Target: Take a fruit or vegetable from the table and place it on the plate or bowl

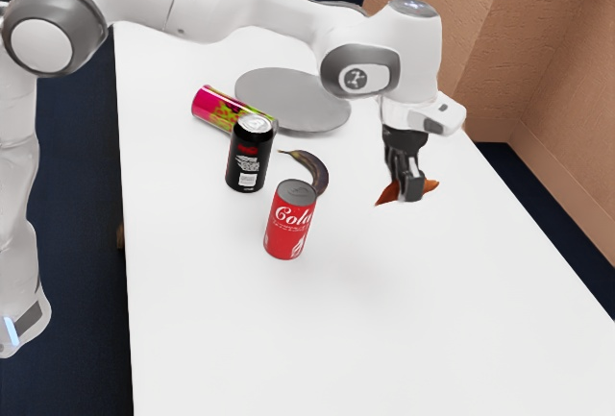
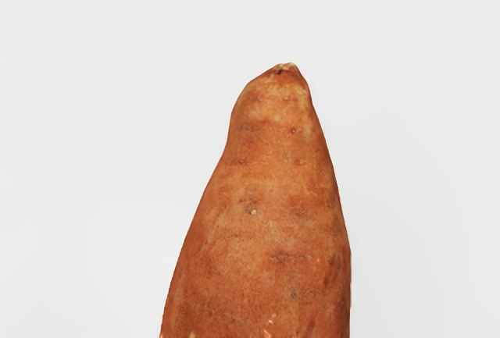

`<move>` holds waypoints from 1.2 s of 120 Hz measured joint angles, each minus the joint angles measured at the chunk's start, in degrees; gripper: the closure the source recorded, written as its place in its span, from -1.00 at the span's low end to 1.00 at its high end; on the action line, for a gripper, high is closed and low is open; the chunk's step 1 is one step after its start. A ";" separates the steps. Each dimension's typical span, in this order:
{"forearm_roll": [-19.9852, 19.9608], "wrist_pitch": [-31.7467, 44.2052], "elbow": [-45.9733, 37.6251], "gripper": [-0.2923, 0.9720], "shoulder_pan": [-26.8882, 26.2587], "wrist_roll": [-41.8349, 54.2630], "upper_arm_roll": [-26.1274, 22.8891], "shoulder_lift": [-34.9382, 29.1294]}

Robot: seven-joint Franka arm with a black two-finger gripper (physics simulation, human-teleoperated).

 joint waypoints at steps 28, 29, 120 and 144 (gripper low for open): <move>0.47 -9.80 12.28 0.33 13.40 0.87 1.83 1.35; 0.46 -10.14 12.74 0.33 13.57 0.90 2.28 1.56; -4.83 -24.45 35.01 0.32 29.84 3.07 13.27 23.61; -4.93 -24.87 34.92 0.32 31.83 3.70 13.31 23.81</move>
